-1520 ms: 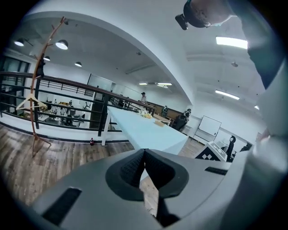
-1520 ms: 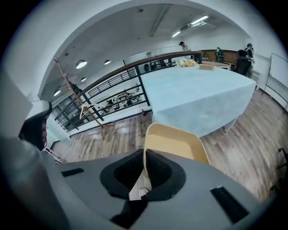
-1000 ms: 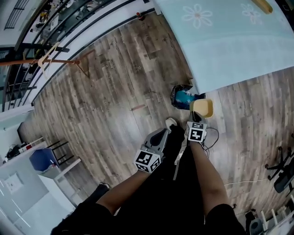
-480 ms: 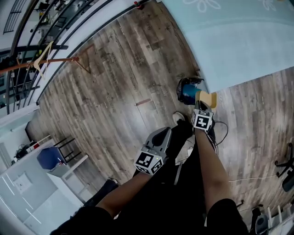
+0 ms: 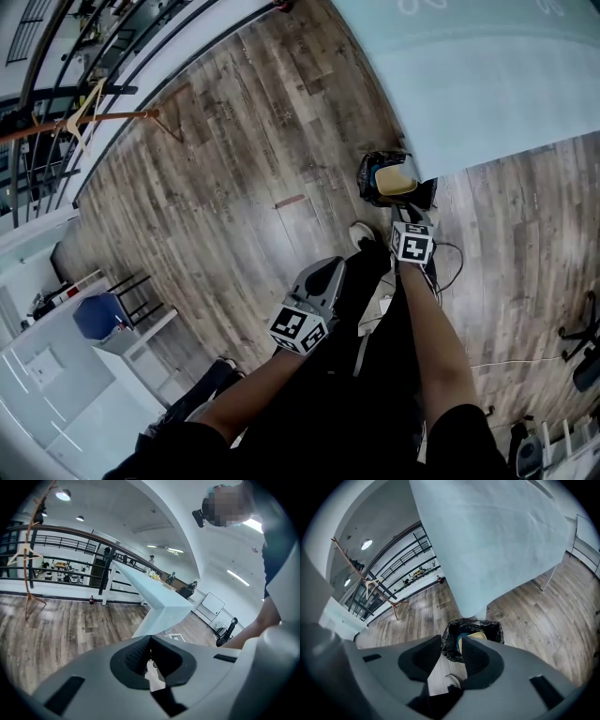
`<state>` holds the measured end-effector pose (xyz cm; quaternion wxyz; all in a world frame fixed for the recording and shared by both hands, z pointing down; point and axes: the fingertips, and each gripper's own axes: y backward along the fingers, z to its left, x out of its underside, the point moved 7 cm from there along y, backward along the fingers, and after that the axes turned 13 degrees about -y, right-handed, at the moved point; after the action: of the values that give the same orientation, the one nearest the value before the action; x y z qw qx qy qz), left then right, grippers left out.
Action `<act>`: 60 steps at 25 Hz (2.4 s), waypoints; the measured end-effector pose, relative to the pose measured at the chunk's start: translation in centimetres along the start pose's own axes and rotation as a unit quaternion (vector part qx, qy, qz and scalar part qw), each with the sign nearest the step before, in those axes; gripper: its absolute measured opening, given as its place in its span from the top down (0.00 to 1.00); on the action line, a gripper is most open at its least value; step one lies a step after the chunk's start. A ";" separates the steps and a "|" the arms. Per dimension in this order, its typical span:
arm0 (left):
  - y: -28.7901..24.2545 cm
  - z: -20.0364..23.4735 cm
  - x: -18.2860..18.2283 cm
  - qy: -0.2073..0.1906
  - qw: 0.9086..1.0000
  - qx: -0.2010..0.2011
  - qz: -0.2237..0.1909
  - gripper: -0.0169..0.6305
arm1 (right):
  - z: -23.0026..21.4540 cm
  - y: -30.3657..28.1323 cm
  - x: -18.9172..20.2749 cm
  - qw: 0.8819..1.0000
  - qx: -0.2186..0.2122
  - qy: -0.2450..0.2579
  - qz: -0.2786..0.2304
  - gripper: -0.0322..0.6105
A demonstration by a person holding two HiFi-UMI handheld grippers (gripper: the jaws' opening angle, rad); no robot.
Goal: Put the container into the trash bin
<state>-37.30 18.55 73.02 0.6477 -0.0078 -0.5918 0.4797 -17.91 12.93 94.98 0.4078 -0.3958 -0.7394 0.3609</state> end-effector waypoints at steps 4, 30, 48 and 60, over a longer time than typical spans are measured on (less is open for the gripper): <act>0.4 -1.7 -1.0 0.000 1.000 0.000 -0.009 0.95 | -0.3 2.0 -0.4 1.000 -0.006 0.009 -0.004 0.73; 2.9 -14.8 -15.5 -0.093 0.984 0.060 -0.143 0.95 | 3.9 41.1 -8.2 0.956 -0.166 0.041 -0.239 0.89; -12.4 -32.7 -26.2 -0.134 0.977 0.022 -0.164 0.95 | -17.3 53.0 -21.8 0.922 -0.214 0.071 -0.314 0.89; -21.3 -40.4 -29.5 -0.158 0.975 0.068 -0.142 0.95 | -23.3 53.8 -26.6 0.940 -0.168 0.045 -0.294 0.89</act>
<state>11.72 10.95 50.81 0.6063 0.1965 -0.6478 0.4173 27.85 17.36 49.88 0.4563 -0.2387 -0.8537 0.0775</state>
